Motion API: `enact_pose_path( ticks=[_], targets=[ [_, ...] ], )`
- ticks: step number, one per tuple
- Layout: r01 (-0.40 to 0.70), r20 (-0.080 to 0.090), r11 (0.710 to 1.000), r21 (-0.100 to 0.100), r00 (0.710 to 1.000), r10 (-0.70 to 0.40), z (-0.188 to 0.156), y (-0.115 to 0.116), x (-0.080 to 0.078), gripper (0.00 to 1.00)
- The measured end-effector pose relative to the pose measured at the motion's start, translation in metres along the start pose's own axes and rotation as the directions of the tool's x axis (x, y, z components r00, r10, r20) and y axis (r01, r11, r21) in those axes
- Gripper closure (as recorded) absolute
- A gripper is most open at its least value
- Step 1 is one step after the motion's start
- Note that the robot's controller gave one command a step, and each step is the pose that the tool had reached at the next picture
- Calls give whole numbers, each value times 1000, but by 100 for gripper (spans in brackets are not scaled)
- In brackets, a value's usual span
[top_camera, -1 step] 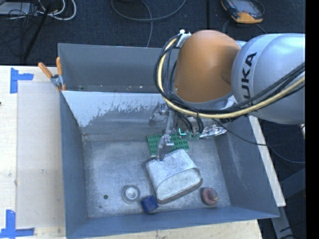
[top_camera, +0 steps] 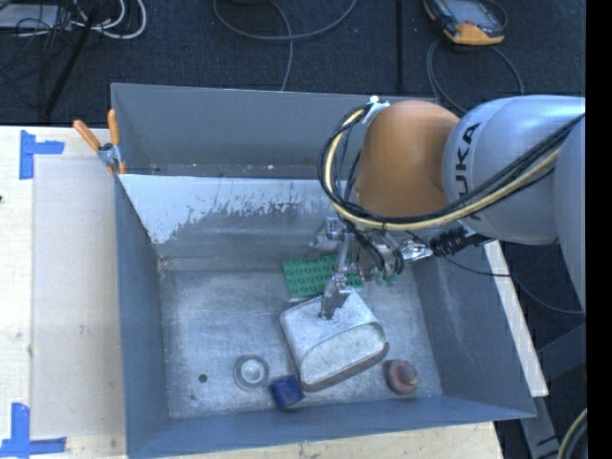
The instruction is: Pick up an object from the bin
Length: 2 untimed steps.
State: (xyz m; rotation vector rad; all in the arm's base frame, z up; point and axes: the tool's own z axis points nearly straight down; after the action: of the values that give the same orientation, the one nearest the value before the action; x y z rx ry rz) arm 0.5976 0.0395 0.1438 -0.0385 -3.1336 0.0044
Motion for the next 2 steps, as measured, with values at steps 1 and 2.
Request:
enact_pose_path(
  ticks=[1,2],
  targets=[
    [-122,6,993,-8,993,122,41,-6,-17,0],
    [-124,10,992,-5,992,124,49,-8,-16,100]
  ],
)
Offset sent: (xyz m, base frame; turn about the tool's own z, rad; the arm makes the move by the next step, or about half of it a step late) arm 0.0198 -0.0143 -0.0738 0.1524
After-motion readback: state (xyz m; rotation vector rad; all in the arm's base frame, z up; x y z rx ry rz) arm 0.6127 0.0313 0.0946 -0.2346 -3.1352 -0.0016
